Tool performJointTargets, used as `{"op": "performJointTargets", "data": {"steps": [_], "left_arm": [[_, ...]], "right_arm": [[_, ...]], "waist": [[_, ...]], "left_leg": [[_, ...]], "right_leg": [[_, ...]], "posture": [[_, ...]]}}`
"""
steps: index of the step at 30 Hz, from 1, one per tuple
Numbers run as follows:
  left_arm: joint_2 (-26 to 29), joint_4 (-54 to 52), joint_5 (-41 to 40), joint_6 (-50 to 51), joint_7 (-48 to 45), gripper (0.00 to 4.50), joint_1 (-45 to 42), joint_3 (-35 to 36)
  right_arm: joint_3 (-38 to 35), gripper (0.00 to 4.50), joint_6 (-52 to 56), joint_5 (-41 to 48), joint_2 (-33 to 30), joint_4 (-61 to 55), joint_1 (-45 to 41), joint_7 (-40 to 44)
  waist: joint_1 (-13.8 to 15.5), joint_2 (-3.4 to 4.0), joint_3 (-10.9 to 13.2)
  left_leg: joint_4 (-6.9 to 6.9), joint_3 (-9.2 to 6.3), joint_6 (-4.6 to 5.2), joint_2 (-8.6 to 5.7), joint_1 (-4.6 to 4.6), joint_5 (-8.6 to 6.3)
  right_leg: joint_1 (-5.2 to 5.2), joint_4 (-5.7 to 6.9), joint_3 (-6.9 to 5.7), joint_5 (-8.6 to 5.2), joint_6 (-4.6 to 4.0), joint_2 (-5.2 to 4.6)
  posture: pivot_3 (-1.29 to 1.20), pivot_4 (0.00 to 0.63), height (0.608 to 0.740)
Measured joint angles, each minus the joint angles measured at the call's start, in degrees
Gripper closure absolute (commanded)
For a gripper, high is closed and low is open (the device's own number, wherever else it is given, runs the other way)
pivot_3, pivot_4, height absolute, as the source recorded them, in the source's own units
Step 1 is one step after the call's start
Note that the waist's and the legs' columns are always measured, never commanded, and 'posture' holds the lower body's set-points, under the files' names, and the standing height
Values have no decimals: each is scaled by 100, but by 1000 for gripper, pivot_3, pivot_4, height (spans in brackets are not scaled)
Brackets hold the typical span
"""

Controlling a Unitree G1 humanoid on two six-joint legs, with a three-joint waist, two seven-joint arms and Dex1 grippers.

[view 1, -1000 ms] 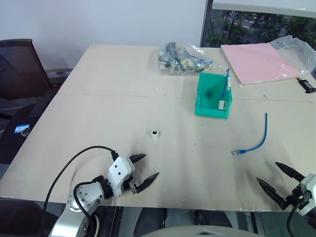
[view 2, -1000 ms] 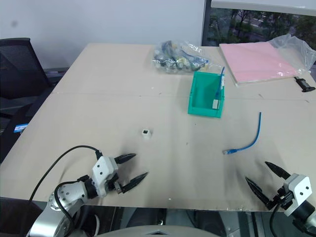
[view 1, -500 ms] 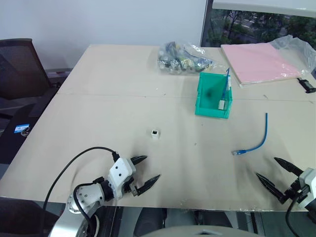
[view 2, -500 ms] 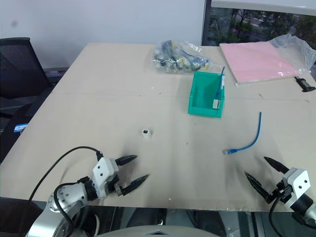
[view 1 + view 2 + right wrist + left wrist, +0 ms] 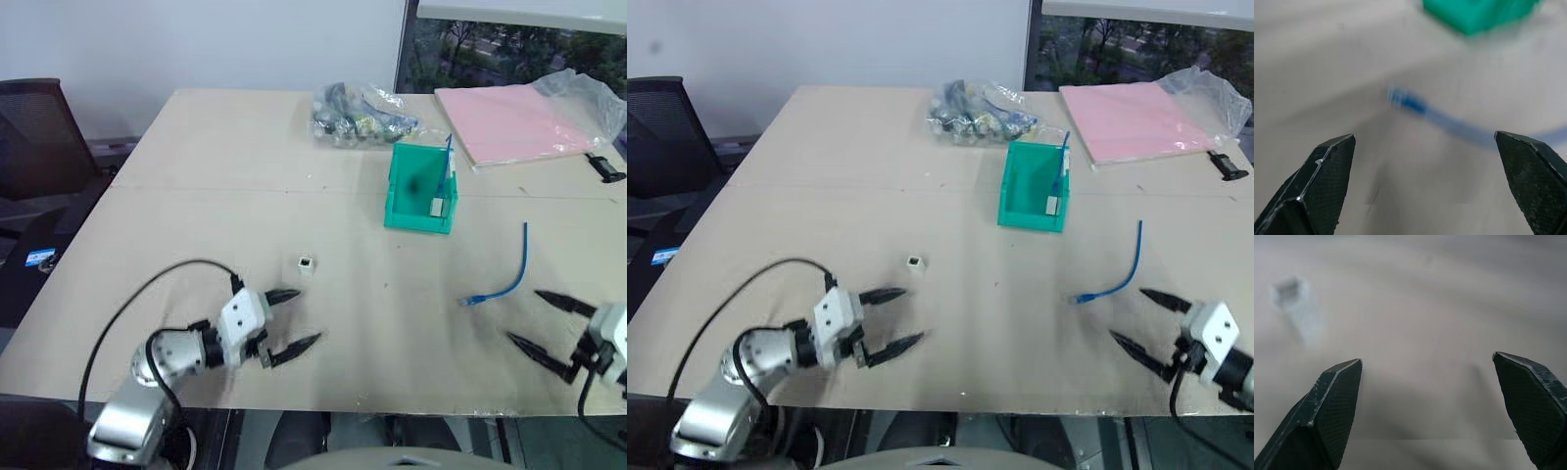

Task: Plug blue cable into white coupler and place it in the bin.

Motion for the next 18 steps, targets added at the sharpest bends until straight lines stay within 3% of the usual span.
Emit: {"op": "performJointTargets", "data": {"steps": [7,13,16,18], "left_arm": [[559,-421,-1034,1363,-854,124,-1705,-284],[612,-219,-1252,2076,-1104,124,-2613,-502],[608,-64,-1187,2166,-1080,0,-2760,-597],[608,-20,-1156,2223,-1071,0,-2794,-601]], "right_arm": [[1062,0,895,-555,-847,379,-1540,428],[1823,0,1110,-770,-872,1358,-2687,1058],[1990,653,1084,-808,-831,1635,-2942,1272],[2102,1428,1055,-834,-805,1736,-3038,1401]], "waist": [[4,-15,13],[4,-19,21],[4,-19,23],[4,-21,25]], "left_leg": [[12,-4,-1,-11,-37,0],[60,-66,-2,-11,-98,0],[64,-78,-2,-15,-99,0],[63,-81,-1,-15,-99,0]], "right_leg": [[-39,-2,7,0,9,23],[-82,7,18,2,11,54],[-82,8,19,2,11,55],[-83,10,17,2,11,55]], "posture": [[0,150,740],[0,150,740],[0,150,740],[0,150,740]]}}
